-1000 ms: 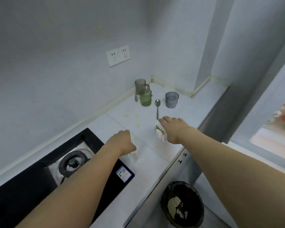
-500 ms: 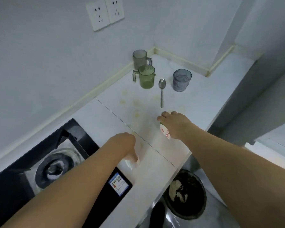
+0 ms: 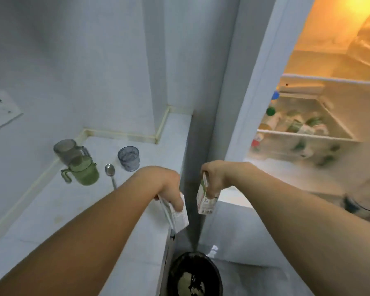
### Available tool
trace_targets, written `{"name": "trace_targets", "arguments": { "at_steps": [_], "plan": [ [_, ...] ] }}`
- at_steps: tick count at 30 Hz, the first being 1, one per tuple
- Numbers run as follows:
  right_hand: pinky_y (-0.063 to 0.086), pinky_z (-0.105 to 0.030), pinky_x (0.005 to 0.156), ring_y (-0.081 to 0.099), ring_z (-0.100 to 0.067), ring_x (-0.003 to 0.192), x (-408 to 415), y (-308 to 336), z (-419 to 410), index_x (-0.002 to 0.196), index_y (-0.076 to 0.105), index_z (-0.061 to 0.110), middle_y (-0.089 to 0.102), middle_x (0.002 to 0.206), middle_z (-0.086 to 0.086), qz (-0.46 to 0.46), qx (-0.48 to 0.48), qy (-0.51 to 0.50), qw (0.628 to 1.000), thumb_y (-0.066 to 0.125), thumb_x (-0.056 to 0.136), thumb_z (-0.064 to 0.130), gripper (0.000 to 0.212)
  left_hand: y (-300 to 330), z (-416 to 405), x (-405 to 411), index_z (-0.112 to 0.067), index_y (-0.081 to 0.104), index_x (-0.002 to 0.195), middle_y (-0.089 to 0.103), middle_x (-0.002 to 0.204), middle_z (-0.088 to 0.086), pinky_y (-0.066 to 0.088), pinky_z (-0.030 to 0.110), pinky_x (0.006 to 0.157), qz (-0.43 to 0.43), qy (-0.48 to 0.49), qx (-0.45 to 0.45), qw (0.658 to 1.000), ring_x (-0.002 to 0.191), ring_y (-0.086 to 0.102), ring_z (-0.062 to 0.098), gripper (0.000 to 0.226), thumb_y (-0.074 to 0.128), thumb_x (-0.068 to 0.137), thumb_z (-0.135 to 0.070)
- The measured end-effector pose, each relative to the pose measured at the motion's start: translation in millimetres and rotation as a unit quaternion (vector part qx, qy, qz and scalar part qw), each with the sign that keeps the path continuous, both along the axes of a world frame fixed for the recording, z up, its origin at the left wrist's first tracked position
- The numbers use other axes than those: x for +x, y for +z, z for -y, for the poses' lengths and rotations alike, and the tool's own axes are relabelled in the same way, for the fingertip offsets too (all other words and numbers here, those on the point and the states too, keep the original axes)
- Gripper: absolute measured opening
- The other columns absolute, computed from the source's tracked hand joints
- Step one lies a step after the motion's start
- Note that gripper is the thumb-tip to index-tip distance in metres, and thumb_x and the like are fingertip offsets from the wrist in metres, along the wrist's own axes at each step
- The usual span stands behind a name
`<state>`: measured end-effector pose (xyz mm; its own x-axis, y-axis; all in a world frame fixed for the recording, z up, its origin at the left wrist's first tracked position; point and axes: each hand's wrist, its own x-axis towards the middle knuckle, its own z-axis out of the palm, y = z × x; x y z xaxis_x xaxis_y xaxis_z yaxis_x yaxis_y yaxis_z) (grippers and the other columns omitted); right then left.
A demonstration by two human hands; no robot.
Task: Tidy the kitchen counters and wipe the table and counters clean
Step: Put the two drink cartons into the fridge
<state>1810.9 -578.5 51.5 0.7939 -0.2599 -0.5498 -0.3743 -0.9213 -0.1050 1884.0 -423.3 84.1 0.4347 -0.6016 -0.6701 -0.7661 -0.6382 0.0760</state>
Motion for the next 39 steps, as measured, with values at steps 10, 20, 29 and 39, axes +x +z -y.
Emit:
{"name": "trace_targets", "arguments": {
  "at_steps": [10, 20, 29, 39],
  "plan": [
    [0.059, -0.035, 0.058, 0.069, -0.022, 0.074, -106.5, 116.7, 170.1, 0.125, 0.054, 0.014, 0.064, 0.102, -0.005, 0.08, -0.036, -0.25, 0.964, 0.085, 0.066, 0.025, 0.067, 83.4, 188.6, -74.4, -0.015, 0.05, 0.129, 0.06, 0.116, 0.002, 0.051, 0.033, 0.078, 0.062, -0.18, -0.155, 0.969, 0.098, 0.06, 0.022, 0.068, 0.075, 0.072, -0.043],
    [0.049, -0.039, 0.091, 0.059, -0.023, 0.102, -143.3, 137.3, 278.8, 0.11, 0.058, 0.03, 0.062, 0.109, 0.0, 0.307, -0.205, -0.291, 0.883, 0.07, 0.066, 0.035, 0.046, 99.5, 338.7, -87.2, -0.004, 0.035, 0.133, 0.042, 0.132, 0.016, 0.042, 0.037, 0.085, 0.056, -0.121, -0.414, 0.901, 0.12, 0.045, 0.034, 0.055, 0.06, 0.087, -0.022],
    [0.049, -0.045, 0.094, 0.054, -0.028, 0.114, -104.3, 72.7, 384.9, 0.129, 0.05, 0.017, 0.049, 0.126, -0.004, 0.235, -0.153, -0.35, 0.894, 0.067, 0.081, 0.017, 0.051, 37.5, 455.8, -60.0, -0.011, 0.014, 0.151, 0.02, 0.155, 0.008, 0.027, 0.04, 0.113, 0.038, -0.094, -0.447, 0.889, 0.138, 0.026, 0.031, 0.073, 0.057, 0.094, -0.023],
    [0.027, -0.039, 0.114, 0.021, -0.023, 0.145, -88.2, 49.0, 404.0, 0.153, 0.012, 0.01, 0.003, 0.161, -0.003, 0.22, -0.137, -0.33, 0.908, 0.048, 0.097, 0.016, 0.067, -1.6, 492.1, -37.6, -0.017, 0.004, 0.154, -0.004, 0.161, 0.003, 0.025, 0.041, 0.116, 0.008, -0.143, -0.404, 0.904, 0.145, 0.016, 0.03, 0.075, 0.051, 0.096, -0.011]
  ]
}}
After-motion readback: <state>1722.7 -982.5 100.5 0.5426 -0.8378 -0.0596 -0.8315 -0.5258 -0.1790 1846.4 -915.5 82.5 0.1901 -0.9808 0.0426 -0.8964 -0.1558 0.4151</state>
